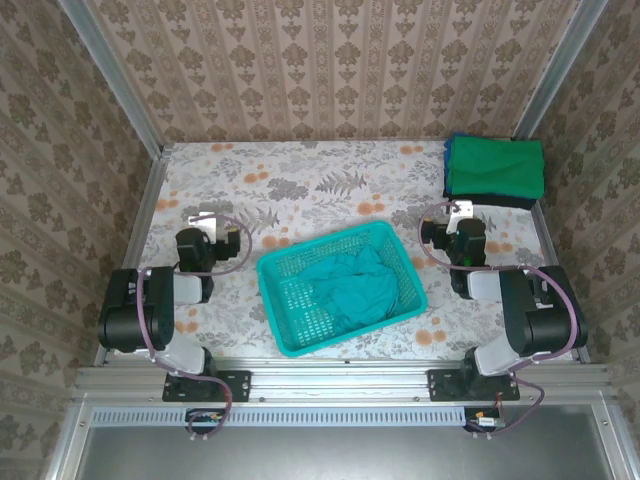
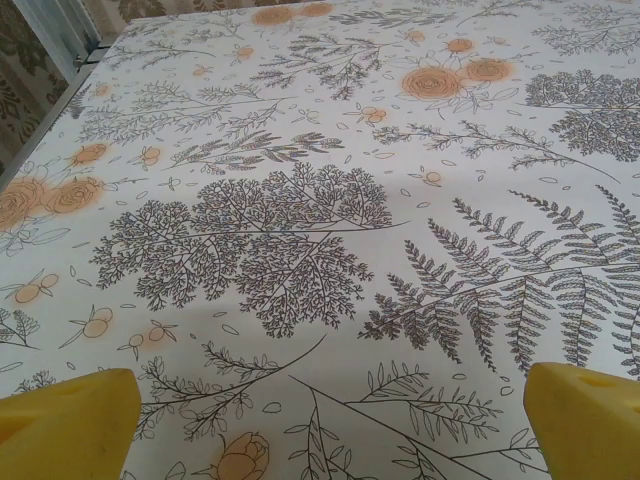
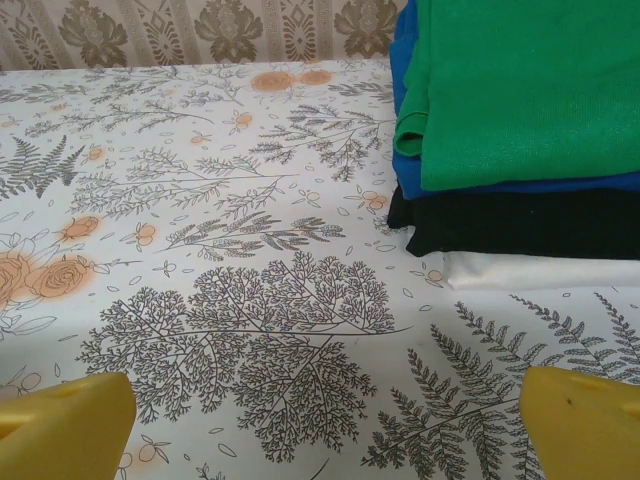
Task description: Fold and stack the t-shirts
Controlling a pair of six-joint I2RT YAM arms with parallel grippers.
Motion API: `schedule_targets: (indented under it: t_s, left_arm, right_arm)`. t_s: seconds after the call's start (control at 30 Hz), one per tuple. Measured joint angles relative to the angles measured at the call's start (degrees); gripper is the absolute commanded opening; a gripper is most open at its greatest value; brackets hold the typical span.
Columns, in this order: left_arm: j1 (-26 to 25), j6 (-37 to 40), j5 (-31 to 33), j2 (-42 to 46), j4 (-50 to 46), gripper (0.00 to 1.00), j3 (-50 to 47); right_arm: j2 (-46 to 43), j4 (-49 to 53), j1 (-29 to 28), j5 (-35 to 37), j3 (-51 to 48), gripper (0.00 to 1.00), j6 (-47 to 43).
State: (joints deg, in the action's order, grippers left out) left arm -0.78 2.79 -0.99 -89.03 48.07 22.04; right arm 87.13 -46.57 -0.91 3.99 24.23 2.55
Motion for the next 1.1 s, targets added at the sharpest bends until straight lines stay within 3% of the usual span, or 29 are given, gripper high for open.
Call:
schedule_targets:
  t_s: [0.9, 1.0, 1.1]
  left_arm:
    - [0.1, 0.0, -0.2, 0.0, 0.0, 1.00, 0.0]
    - [-0.3, 0.0, 1.1, 3.3, -7.3, 1.00, 2.1]
    - [-2.0, -3.0, 3.7, 13.0, -22.9, 1.00, 9.2]
  right_arm:
    - [0.0, 0.0, 0.0, 0.0, 0.0, 1.00, 0.0]
    - [-0.3, 1.1, -0.4, 0.6, 0.2, 1.00, 0.0]
    - [-4.9, 13.3, -2.0, 2.0, 3.8, 1.00, -0.3]
